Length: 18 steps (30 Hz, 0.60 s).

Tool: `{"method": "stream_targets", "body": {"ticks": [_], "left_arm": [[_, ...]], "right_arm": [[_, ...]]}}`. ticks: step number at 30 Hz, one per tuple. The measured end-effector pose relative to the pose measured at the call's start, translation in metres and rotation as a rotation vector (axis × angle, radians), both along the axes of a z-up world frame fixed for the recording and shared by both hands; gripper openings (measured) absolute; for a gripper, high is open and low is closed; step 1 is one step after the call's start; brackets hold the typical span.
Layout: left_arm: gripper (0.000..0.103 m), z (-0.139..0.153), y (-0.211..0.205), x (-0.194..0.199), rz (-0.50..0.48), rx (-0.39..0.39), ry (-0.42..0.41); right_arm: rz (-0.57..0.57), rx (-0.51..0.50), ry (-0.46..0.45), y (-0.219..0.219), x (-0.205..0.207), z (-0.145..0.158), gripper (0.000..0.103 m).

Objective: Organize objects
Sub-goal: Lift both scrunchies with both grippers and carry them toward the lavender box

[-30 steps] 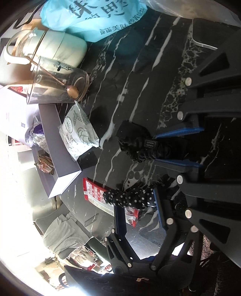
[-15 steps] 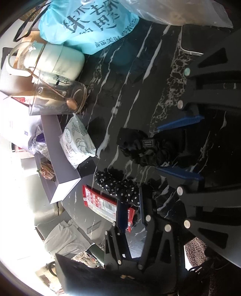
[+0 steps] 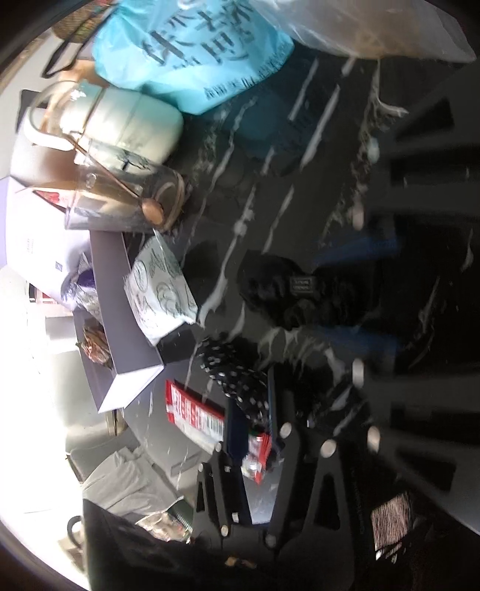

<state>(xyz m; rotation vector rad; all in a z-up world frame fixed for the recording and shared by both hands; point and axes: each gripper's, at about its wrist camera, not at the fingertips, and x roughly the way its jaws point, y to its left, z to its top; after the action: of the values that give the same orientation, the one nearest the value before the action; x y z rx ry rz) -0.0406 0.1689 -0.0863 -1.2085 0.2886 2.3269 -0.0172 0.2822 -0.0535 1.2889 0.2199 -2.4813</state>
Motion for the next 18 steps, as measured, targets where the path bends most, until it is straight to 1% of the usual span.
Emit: {"method": "stream_targets", "body": {"ticks": [1,5,8,13,18], "left_arm": [[0.016,0.000,-0.001,0.000,-0.001,0.003,-0.002],[0.015,0.002,-0.003,-0.004,0.000,0.027,-0.040],[0.015,0.004,-0.005,-0.005,0.008,0.038,-0.054],[0.015,0.016,-0.009,-0.002,0.007,0.046,-0.034],[0.015,0.028,-0.021,0.000,0.033,0.058,-0.023]], "right_arm": [[-0.002,-0.005,-0.001,0.001,-0.001,0.000,0.021],[-0.023,-0.050,-0.011,0.006,-0.002,0.001,0.017],[-0.035,-0.063,-0.007,0.008,-0.001,0.004,0.016],[-0.028,-0.076,0.008,0.008,0.002,0.012,0.016],[-0.023,-0.069,0.025,0.004,0.004,0.022,0.016]]}}
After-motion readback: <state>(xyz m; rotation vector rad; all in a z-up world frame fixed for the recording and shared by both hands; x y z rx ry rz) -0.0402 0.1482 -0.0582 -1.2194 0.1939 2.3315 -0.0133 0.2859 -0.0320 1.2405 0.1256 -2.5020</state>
